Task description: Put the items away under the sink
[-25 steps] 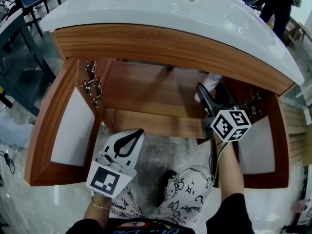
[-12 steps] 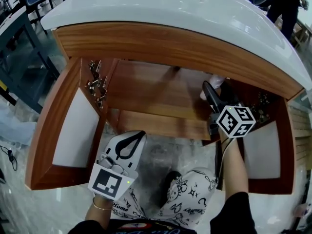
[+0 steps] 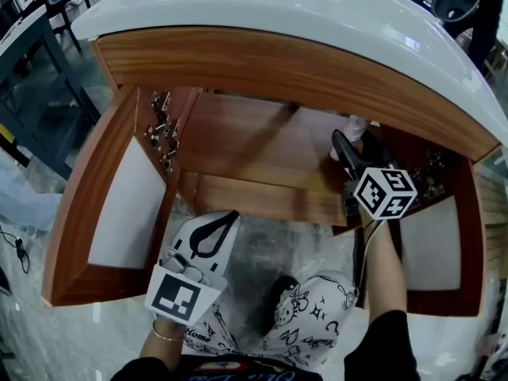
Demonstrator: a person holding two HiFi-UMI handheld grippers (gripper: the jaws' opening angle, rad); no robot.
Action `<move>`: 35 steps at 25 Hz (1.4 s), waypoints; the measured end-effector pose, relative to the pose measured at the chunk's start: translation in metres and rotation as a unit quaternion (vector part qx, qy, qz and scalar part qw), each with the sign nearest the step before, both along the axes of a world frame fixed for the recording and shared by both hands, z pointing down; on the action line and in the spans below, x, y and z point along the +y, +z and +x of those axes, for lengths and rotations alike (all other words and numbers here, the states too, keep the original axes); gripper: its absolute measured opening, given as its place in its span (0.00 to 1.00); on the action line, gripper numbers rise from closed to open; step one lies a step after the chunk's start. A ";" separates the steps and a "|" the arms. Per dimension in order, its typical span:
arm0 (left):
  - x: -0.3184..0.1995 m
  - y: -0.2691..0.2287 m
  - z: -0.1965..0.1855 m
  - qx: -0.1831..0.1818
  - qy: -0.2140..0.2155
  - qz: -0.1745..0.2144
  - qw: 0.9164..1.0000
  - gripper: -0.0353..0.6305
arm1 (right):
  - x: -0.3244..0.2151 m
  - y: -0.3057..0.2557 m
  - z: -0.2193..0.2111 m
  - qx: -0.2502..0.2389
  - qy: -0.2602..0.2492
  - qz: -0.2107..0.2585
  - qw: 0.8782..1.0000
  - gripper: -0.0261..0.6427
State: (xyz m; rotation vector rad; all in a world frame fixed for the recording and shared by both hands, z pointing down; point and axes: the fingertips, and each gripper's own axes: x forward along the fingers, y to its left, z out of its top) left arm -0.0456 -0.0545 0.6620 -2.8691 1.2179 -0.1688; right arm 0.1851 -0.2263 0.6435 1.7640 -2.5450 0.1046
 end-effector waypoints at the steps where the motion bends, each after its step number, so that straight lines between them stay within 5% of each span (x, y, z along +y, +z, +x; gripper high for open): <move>1: 0.000 0.001 0.000 0.000 0.000 -0.001 1.000 0.06 | 0.000 0.001 0.000 0.003 0.001 0.000 1.000 0.52; 31: 0.006 0.006 0.013 0.008 0.017 -0.006 1.000 0.06 | 0.027 0.000 0.010 -0.006 0.017 0.010 1.000 0.51; 35: 0.006 0.008 0.016 0.011 0.021 -0.008 1.000 0.06 | 0.038 0.000 0.010 -0.013 0.017 0.015 1.000 0.32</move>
